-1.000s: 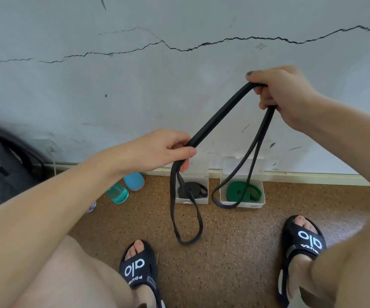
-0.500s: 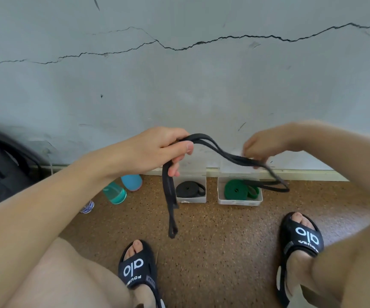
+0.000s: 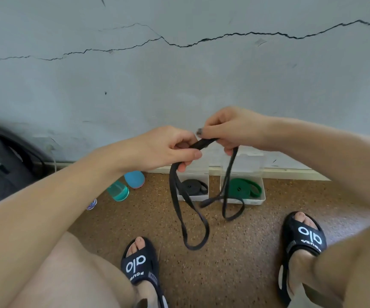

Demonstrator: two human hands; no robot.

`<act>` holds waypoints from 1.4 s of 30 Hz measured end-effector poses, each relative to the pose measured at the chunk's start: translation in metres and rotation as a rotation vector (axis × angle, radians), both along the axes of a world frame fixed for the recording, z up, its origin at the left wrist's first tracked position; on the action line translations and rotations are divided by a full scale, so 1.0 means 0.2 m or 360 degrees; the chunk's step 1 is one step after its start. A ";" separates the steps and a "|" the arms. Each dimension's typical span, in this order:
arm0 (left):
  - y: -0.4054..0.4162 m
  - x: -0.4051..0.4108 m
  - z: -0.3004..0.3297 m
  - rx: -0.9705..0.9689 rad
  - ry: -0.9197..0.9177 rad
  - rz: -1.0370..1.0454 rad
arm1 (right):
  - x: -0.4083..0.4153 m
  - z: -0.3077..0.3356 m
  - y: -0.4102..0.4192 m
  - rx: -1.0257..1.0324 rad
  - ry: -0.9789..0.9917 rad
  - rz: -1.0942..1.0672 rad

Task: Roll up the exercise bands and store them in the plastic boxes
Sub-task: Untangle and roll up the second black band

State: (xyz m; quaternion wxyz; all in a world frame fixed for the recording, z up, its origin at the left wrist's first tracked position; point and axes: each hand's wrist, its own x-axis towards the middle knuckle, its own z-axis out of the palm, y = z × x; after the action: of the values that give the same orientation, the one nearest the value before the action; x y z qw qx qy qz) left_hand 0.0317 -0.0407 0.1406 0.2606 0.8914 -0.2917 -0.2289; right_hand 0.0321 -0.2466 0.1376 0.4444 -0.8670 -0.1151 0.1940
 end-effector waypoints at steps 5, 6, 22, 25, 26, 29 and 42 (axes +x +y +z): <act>0.00 -0.01 -0.04 0.0208 -0.0038 -0.0108 | 0.03 0.02 -0.07 0.0003 -0.0053 -0.0126; 0.00 -0.01 -0.04 0.0206 -0.0035 -0.0096 | 0.03 0.03 -0.09 -0.0005 -0.0046 -0.0150; 0.07 0.01 -0.06 -0.0286 0.0375 0.0027 | 0.03 0.04 -0.19 0.0127 -0.0005 -0.0239; 0.08 0.02 -0.05 -0.0413 0.0495 0.0065 | 0.03 0.05 -0.19 0.0148 -0.0008 -0.0231; 0.09 0.02 -0.04 -0.0415 0.0498 0.0072 | 0.03 0.05 -0.19 0.0154 -0.0015 -0.0229; 0.09 0.02 -0.06 -0.0348 0.0476 0.0075 | 0.05 0.05 -0.20 0.0187 -0.0045 -0.0263; 0.12 0.01 -0.06 -0.0110 0.0335 -0.0020 | 0.06 0.05 -0.31 0.0126 -0.0085 -0.0376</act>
State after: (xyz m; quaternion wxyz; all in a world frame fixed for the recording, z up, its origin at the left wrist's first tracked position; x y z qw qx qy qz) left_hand 0.0340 -0.0169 0.1281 0.3191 0.8511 -0.2760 -0.3126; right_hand 0.0442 -0.3086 0.1484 0.4948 -0.8611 -0.0315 0.1125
